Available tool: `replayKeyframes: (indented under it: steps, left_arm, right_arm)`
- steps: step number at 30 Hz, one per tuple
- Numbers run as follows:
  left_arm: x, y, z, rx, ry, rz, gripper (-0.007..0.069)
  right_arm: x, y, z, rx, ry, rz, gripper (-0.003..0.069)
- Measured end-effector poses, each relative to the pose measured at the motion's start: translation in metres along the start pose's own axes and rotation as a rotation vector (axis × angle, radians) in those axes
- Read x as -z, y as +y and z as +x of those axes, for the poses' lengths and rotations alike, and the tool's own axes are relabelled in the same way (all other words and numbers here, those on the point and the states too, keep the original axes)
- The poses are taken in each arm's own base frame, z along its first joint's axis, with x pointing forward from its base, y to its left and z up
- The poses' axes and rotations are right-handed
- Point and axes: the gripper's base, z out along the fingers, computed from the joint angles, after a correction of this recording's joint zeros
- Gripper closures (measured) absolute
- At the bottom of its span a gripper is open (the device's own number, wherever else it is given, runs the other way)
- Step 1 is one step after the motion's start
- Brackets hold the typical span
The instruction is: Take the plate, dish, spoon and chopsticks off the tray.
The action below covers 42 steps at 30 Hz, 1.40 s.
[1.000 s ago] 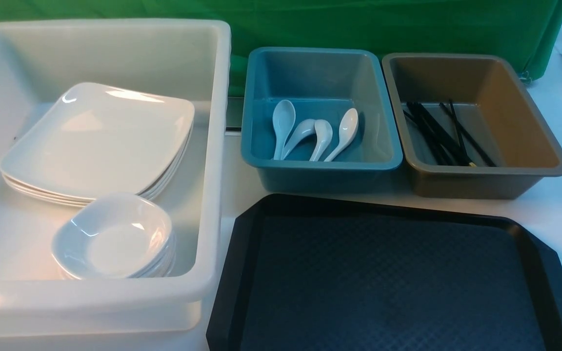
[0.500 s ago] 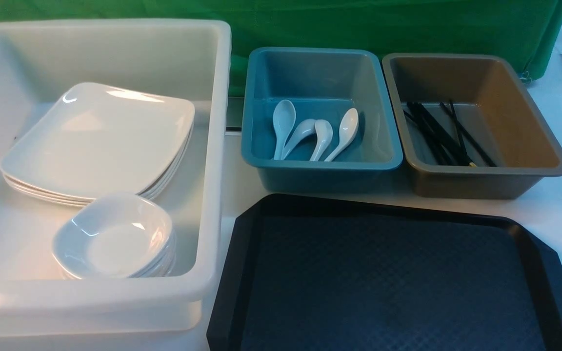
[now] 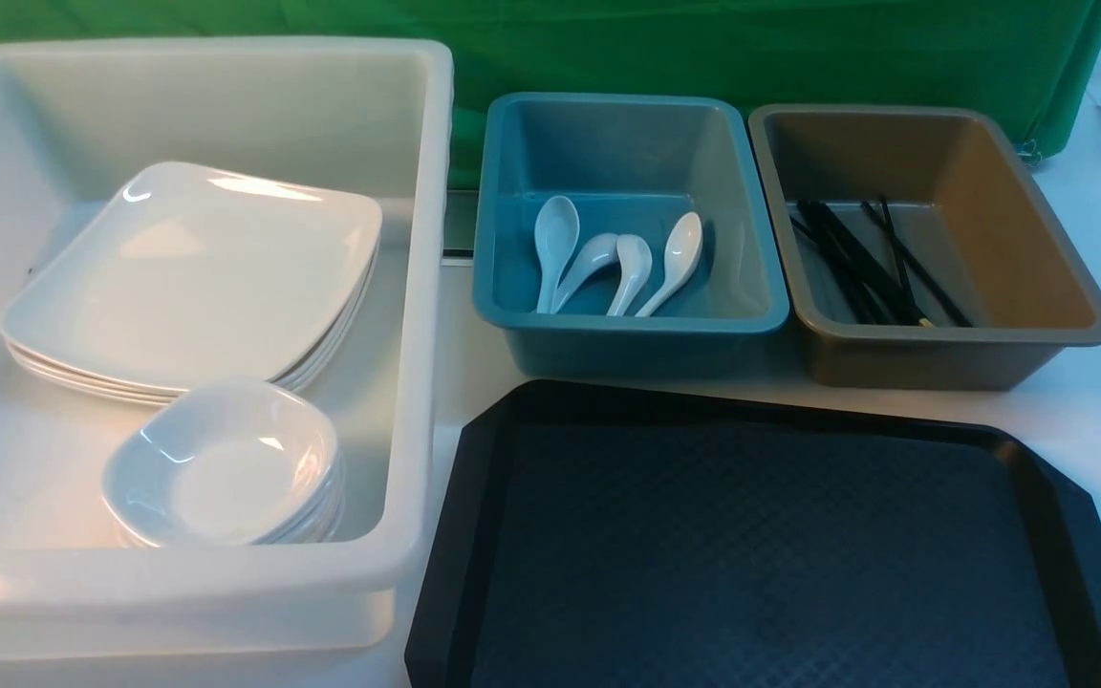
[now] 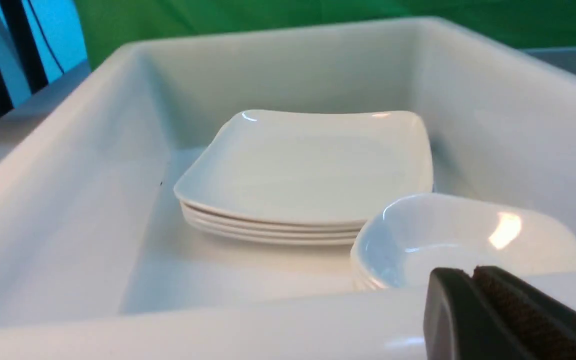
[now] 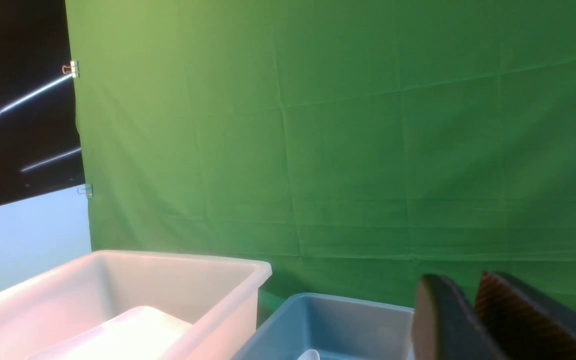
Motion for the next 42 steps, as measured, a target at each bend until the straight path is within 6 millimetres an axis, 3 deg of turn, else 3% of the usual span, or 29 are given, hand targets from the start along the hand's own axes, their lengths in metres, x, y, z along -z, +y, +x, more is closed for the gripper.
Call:
replayKeyframes:
  steps: [26, 31, 36, 42]
  left_arm:
    - [0.0, 0.001, 0.002, -0.041, 0.021, -0.005, 0.0607]
    - [0.0, 0.001, 0.002, -0.041, 0.021, -0.005, 0.0607]
    - [0.0, 0.001, 0.002, -0.043, 0.021, -0.006, 0.0607]
    - [0.0, 0.001, 0.002, -0.043, 0.021, -0.006, 0.0607]
  right_arm:
    - [0.0, 0.0, 0.0, -0.001, 0.002, 0.0, 0.0456]
    - [0.0, 0.0, 0.003, 0.069, 0.03, -0.002, 0.0448]
    - [0.001, -0.002, 0.022, 0.232, 0.145, 0.009, 0.044]
    - [0.004, -0.015, 0.076, 0.325, 0.34, 0.108, 0.0427]
